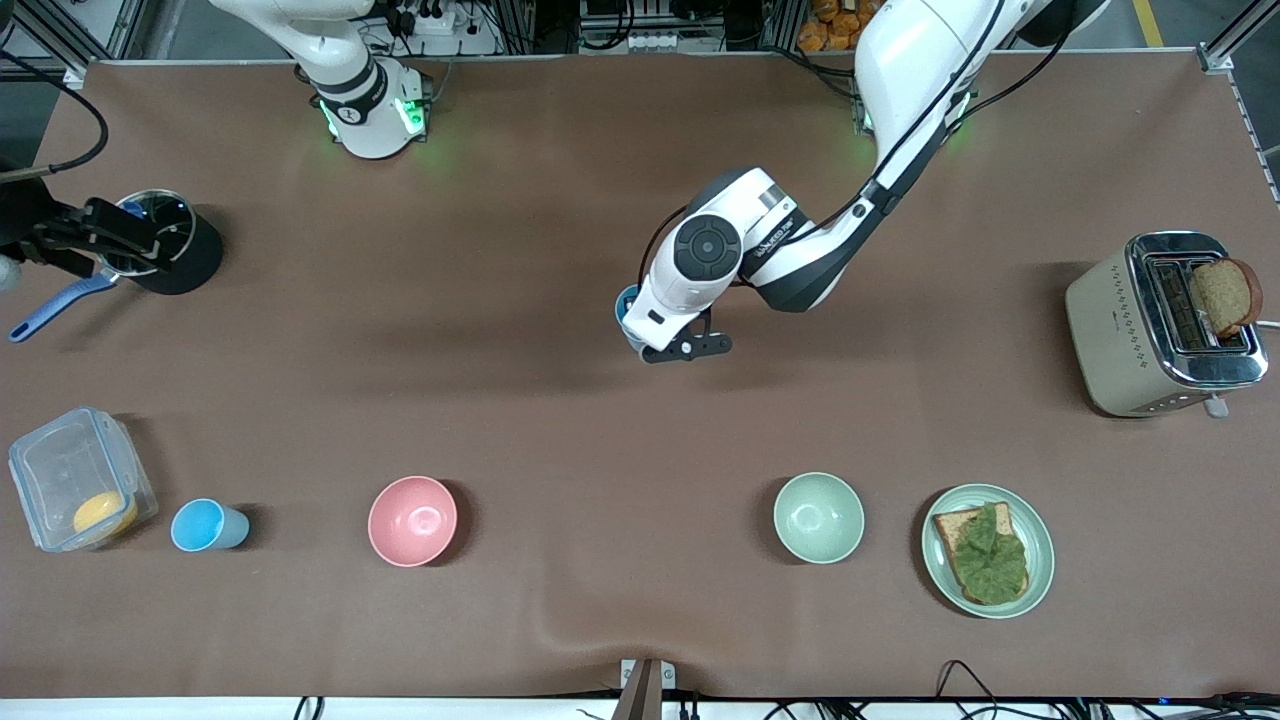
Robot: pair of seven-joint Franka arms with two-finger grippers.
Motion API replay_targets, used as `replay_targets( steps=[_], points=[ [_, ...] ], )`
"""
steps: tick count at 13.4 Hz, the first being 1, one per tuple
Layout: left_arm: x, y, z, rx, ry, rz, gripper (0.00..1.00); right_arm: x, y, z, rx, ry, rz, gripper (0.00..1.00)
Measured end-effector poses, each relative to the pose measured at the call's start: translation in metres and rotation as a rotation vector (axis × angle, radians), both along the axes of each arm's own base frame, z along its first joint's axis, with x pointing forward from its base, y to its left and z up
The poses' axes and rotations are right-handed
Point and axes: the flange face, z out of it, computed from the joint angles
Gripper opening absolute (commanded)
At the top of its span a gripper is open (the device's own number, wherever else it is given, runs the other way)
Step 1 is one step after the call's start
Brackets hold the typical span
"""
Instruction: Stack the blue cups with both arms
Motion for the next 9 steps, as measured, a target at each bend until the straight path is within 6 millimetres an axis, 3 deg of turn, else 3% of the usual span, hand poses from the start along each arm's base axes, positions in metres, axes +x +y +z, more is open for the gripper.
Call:
replay_targets(
  steps=[1,2,3,7,9],
  points=[
    [0.0,0.0,0.0,-0.002,-0.002,0.0,0.52,0.0,-0.002,0.0,-0.04,0.002,0.005,1.0],
    [0.001,0.0,0.001,-0.004,-0.005,0.002,0.58,0.0,-0.004,0.0,-0.065,0.004,0.007,1.0],
    [0.002,0.0,0.002,-0.007,-0.008,0.004,1.0,0.0,-0.006,-0.001,-0.073,0.005,0.007,1.0],
    [0.009,0.002,0.019,-0.022,-0.036,0.014,1.0,0.0,-0.005,-0.004,-0.074,0.014,0.008,1.0],
    [0.016,0.007,0.048,-0.025,-0.077,0.018,1.0,0.001,-0.004,-0.006,-0.073,0.018,0.01,1.0]
  ],
)
